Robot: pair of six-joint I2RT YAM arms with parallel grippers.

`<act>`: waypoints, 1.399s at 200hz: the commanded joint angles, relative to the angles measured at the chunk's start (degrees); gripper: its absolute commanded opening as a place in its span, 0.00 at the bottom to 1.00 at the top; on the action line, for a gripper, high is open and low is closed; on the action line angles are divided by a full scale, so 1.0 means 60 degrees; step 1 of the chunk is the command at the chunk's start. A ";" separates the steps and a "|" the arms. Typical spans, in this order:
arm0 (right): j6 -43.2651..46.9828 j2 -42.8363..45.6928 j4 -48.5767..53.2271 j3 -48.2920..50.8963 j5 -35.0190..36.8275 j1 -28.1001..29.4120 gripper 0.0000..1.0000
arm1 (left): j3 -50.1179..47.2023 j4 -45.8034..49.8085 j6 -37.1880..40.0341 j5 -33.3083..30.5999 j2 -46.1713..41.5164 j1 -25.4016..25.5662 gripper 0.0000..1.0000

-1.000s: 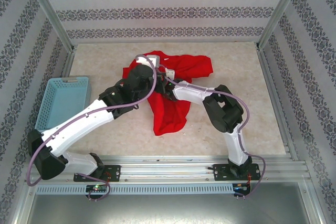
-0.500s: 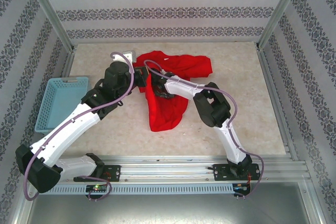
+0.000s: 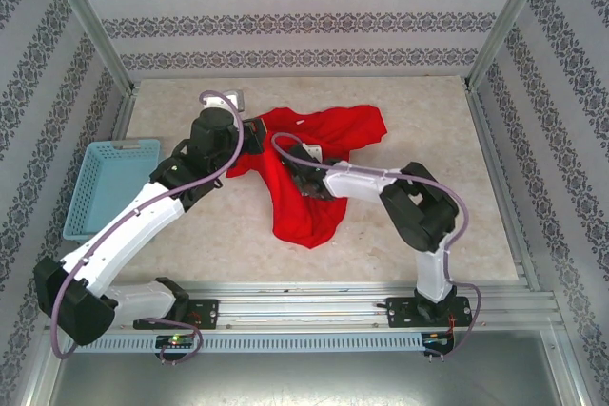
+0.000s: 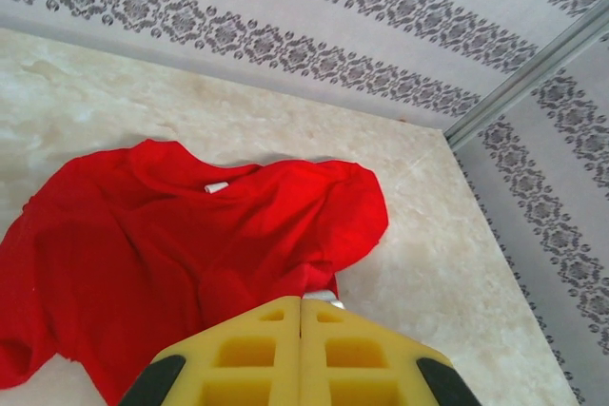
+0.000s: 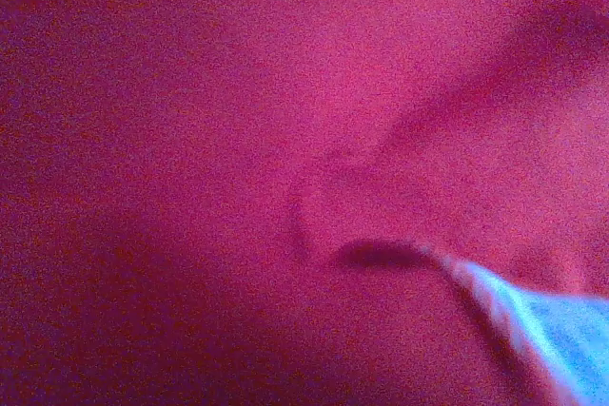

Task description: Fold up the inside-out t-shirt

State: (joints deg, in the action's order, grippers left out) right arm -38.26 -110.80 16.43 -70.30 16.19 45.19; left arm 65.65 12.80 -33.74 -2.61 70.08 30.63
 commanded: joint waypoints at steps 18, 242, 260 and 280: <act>0.1105 0.2374 -0.3160 0.2464 -0.0718 0.0535 0.00 | 0.0226 0.0006 -0.0231 -0.0305 0.0706 -0.0417 0.00; 0.2692 1.1883 -0.2327 0.6089 -0.2522 0.0099 0.00 | 0.3188 0.4891 -0.0902 -0.3352 0.6726 -0.1479 0.00; 0.2386 1.2556 -0.2060 0.6171 -0.3432 -0.0769 0.00 | 0.3377 0.5384 -0.1192 -0.3613 0.6904 -0.1680 0.00; 0.1971 1.2723 -0.2166 0.6839 -0.3757 -0.1376 0.00 | 0.3387 0.5654 -0.1322 -0.3595 0.7012 -0.1827 0.00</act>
State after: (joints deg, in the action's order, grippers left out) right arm -25.02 -35.07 0.89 -32.56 -1.17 40.25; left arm 84.79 38.96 -38.98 -19.59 110.87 21.58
